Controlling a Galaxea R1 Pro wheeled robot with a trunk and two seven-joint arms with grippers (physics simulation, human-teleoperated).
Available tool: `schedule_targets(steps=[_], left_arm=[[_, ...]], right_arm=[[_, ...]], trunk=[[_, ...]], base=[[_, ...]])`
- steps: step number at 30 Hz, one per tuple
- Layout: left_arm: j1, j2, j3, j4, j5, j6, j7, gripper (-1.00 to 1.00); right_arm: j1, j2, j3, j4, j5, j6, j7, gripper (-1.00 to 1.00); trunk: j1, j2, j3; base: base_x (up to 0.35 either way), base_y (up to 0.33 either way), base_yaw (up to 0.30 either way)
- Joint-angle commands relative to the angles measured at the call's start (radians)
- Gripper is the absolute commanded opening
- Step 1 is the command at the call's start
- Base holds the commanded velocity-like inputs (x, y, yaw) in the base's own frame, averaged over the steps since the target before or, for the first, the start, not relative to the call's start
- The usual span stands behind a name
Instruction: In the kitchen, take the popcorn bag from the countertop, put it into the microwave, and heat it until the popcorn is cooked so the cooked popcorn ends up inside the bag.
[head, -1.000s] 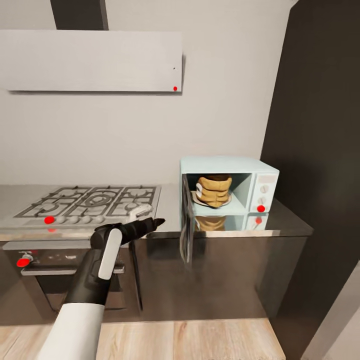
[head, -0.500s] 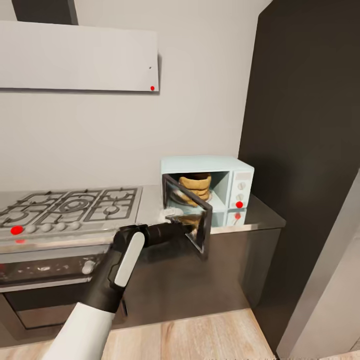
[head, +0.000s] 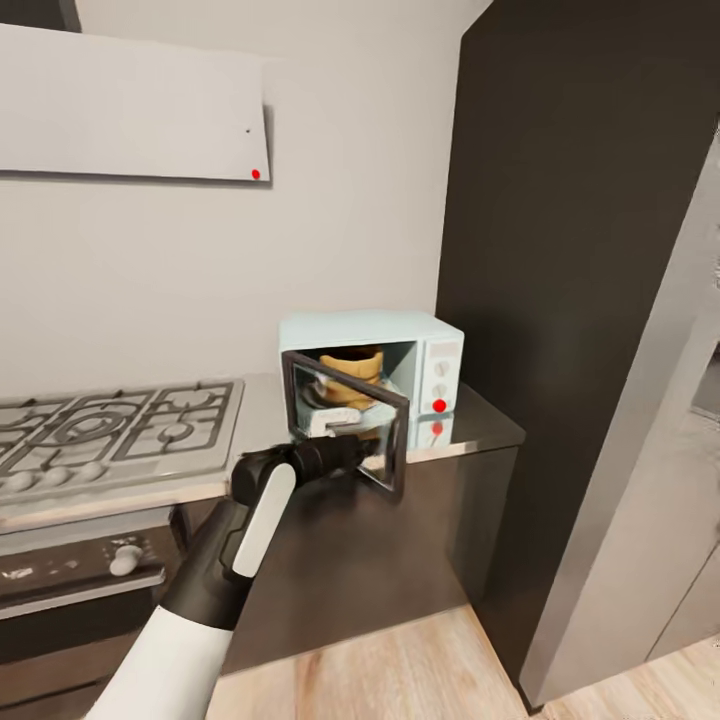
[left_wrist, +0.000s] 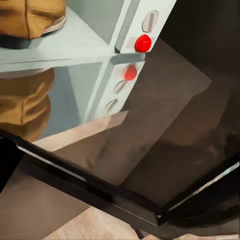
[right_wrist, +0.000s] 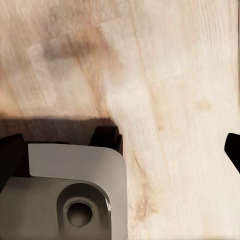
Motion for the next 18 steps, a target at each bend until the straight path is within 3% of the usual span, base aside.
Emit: schedule_targets(steps=[1,5,18], left_arm=[[-0.001,0.0,-0.002,-0.001,0.011,0.004,0.008,1.0],[-0.001,0.0,-0.011,0.0,0.012,0.003,0.009,1.0],[-0.001,-0.001,-0.008,0.007,0.013,-0.014,0.011,1.0]], right_arm=[[-0.001,0.0,-0.009,0.002,0.011,0.001,0.003,1.0],[-0.001,0.0,-0.009,0.002,0.01,0.001,0.004,1.0],[-0.001,-0.002,-0.009,0.002,0.011,0.0,0.005,1.0]], trunk=[[0.0,-0.001,-0.001],[0.0,-0.001,-0.001],[0.0,-0.001,-0.001]], base=[[0.257,0.0,-0.242],[0.3,0.0,-0.17],[0.317,0.0,-0.005]])
